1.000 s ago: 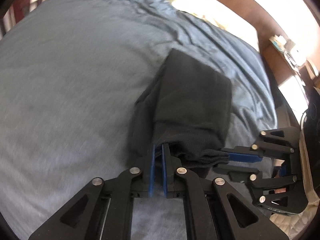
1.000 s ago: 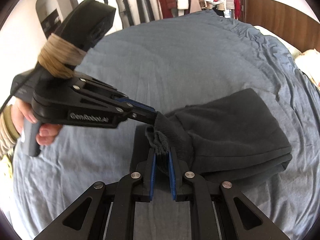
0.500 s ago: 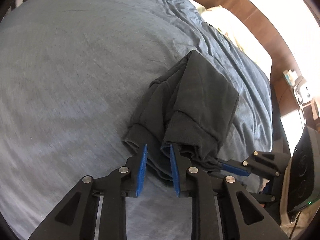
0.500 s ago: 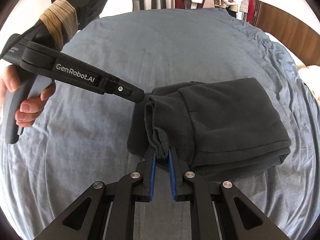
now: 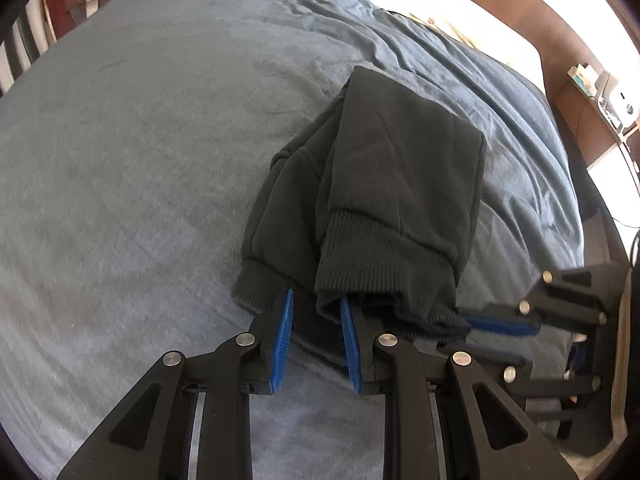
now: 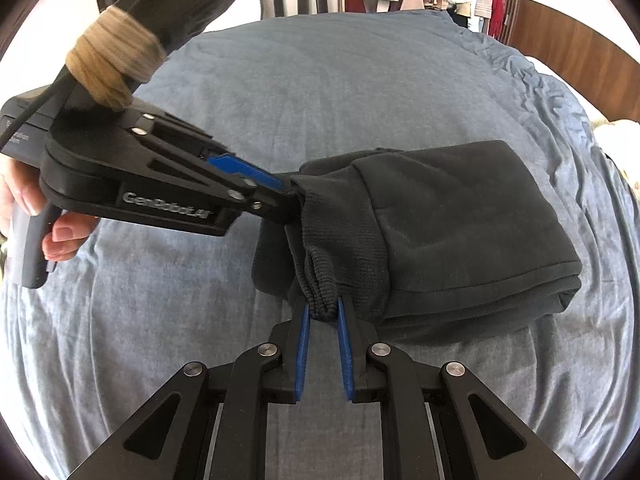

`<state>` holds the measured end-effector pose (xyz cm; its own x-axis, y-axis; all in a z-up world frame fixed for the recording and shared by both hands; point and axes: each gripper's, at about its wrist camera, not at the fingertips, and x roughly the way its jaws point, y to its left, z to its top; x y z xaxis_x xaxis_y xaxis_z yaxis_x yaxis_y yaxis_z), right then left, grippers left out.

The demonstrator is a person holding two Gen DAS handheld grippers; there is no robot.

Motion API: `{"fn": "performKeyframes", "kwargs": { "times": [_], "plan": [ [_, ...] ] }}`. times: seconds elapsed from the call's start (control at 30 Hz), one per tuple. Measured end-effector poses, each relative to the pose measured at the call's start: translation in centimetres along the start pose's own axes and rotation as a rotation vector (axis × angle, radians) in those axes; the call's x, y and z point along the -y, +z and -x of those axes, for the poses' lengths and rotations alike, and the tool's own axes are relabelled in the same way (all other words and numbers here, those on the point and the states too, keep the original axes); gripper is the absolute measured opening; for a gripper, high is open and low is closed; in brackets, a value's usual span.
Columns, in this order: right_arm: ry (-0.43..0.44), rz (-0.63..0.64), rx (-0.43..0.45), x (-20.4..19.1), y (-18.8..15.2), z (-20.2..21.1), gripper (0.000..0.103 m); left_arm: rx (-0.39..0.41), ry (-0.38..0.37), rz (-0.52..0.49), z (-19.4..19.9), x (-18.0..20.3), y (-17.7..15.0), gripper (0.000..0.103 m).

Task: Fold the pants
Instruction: 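Lower the folded cuffs onto the sweatpants bundle with both grippers, then open both grippers to release the cuffs and move them back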

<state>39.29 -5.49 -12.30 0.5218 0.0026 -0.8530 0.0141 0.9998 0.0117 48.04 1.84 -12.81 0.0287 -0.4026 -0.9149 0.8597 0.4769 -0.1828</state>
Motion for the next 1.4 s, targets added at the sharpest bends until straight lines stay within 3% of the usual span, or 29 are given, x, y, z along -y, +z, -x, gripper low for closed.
{"fn": "performKeyframes", "kwargs": {
  "times": [0.1, 0.4, 0.77, 0.87, 0.93, 0.97, 1.07, 1.2, 1.4],
  "plan": [
    [-0.009, 0.011, 0.001, -0.3, -0.1, -0.2, 0.015, 0.016, 0.015, -0.002, -0.4, 0.3, 0.4, 0.005],
    [-0.028, 0.078, 0.038, -1.7, 0.6, 0.2, 0.014, 0.148, 0.053, 0.044, 2.3, -1.2, 1.1, 0.004],
    [-0.033, 0.117, 0.034, -3.5, 1.7, -2.3, 0.014, 0.110, 0.037, 0.152, -0.6, -4.9, 1.0, 0.005],
    [-0.024, 0.113, 0.030, -3.6, 1.6, -2.6, 0.015, 0.102, 0.043, 0.161, -0.9, -5.1, 0.7, 0.016],
    [-0.016, 0.107, 0.028, -3.5, 1.6, -2.6, 0.018, 0.099, 0.074, 0.165, -0.7, -5.4, 0.7, 0.036],
    [-0.009, 0.101, 0.029, -3.3, 1.7, -2.6, 0.023, 0.099, 0.077, 0.172, -0.5, -5.6, 0.6, 0.038],
    [0.037, 0.074, 0.010, -3.0, 1.6, -2.1, 0.027, 0.095, 0.091, 0.181, 0.4, -5.7, 0.3, 0.040],
    [0.098, 0.026, -0.017, -2.2, 1.1, -0.8, 0.027, 0.095, 0.200, 0.164, 2.3, -4.8, -0.7, 0.039],
    [0.038, -0.088, 0.115, 2.2, 2.1, 3.2, 0.027, 0.199, 0.155, 0.285, 5.9, -2.0, -1.2, 0.039]
  ]
}}
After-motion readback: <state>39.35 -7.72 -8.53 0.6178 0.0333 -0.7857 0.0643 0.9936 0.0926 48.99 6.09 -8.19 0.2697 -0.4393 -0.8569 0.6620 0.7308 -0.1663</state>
